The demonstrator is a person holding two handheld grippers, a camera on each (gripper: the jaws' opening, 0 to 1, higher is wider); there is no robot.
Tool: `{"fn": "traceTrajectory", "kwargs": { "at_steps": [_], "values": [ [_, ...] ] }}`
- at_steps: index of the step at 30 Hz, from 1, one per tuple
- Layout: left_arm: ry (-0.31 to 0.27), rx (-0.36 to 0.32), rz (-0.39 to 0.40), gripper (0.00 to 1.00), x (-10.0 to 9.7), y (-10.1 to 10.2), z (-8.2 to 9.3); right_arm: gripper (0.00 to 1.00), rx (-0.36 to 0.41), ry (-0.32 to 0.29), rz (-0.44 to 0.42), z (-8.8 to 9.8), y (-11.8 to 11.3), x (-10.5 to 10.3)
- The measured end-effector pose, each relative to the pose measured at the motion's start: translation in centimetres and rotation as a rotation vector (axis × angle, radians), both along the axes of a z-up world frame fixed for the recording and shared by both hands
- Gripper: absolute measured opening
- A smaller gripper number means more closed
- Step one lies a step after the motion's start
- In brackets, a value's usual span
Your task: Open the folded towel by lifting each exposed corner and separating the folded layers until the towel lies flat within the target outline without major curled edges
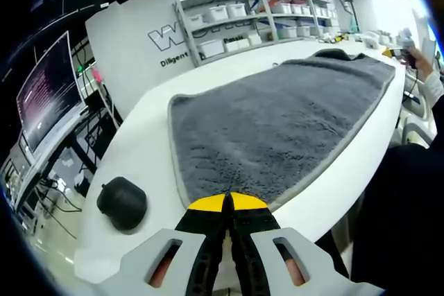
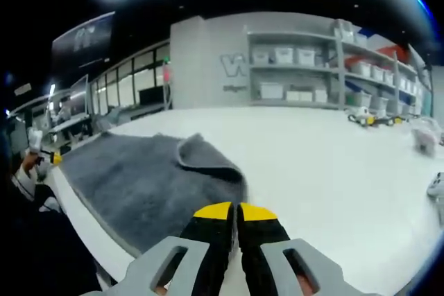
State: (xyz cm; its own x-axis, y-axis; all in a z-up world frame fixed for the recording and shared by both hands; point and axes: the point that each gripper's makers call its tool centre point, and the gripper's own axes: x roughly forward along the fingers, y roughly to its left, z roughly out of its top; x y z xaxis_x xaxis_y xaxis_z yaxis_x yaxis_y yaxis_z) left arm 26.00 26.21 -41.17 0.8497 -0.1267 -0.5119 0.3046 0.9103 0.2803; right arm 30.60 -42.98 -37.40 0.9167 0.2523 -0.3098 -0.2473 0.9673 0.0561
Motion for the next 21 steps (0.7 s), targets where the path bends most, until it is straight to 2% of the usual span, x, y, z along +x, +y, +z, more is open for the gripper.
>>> {"fn": "traceTrajectory", "kwargs": {
  "at_steps": [6,10,21],
  "values": [
    [-0.001,0.000,-0.001,0.01,0.0,0.0,0.0,0.00,-0.003,-0.001,0.002,0.0,0.0,-0.3],
    [-0.002,0.003,-0.003,0.01,0.0,0.0,0.0,0.01,-0.052,-0.027,0.030,0.6,1.1,0.2],
    [-0.017,0.018,-0.020,0.01,0.0,0.0,0.0,0.12,-0.149,-0.182,0.099,3.7,5.3,2.6]
  ]
}}
